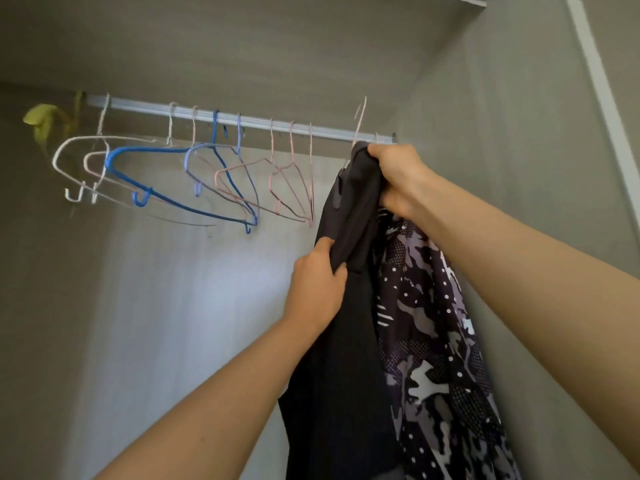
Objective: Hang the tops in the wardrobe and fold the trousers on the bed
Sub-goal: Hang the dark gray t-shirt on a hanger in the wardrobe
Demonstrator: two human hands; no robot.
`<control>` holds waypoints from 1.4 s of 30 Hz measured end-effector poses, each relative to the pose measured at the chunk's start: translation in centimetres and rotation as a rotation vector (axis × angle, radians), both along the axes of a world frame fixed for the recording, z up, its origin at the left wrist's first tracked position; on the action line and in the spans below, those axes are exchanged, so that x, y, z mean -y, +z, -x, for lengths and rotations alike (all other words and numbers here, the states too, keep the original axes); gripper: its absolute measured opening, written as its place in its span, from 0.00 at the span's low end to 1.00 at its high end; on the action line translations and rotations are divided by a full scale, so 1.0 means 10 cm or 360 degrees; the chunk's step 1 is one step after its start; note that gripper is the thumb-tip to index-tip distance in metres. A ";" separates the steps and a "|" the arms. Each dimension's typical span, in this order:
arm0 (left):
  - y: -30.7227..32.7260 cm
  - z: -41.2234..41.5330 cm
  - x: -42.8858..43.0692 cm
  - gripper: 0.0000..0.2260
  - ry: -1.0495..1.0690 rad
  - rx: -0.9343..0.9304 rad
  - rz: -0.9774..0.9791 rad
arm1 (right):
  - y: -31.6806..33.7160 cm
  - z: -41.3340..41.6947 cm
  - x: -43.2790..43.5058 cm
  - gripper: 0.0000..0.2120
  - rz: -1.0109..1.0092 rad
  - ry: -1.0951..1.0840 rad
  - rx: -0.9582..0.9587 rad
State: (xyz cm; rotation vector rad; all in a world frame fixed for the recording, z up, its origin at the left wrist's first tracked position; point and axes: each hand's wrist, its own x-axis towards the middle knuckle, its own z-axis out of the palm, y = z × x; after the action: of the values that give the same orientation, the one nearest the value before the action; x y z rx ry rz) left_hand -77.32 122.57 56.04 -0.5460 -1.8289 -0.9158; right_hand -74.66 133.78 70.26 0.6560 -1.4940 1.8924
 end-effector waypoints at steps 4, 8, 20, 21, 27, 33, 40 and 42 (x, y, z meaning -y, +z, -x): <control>0.25 0.29 -0.08 0.15 0.0013 -0.0008 -0.0008 | 0.26 0.25 -0.01 0.02 -0.0032 -0.0126 -0.0057; 0.38 0.54 -0.16 0.16 0.0025 0.0000 0.0022 | 0.40 0.51 -0.03 0.05 -0.0152 -0.0233 -0.0046; 0.24 0.89 -0.16 0.16 -0.0028 0.0060 0.0026 | 0.28 0.90 -0.04 0.09 -0.0303 -0.0247 0.0042; 0.22 0.88 -0.16 0.16 -0.0048 0.0064 0.0035 | 0.26 0.90 -0.04 0.09 -0.0310 -0.0251 0.0049; 0.06 0.79 -0.15 0.16 -0.0105 0.0074 0.0054 | 0.12 0.75 -0.07 0.06 -0.0527 -0.0332 0.0004; -0.13 0.56 -0.06 0.17 -0.0140 0.0121 0.0150 | -0.05 0.58 -0.14 0.13 -0.0820 -0.0878 -0.0182; -0.51 0.18 0.08 0.12 -0.0151 0.0152 0.0138 | -0.52 0.20 -0.15 0.17 -0.0978 -0.1095 -0.0319; -0.63 0.06 0.12 0.10 -0.0160 0.0167 0.0136 | -0.68 0.10 -0.13 0.19 -0.1029 -0.1151 -0.0321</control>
State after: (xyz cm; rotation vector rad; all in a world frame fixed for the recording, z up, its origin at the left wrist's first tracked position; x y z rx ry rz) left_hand -77.89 121.38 49.74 -0.6590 -1.9569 -0.9523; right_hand -75.65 135.05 63.46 0.4579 -1.8771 0.7786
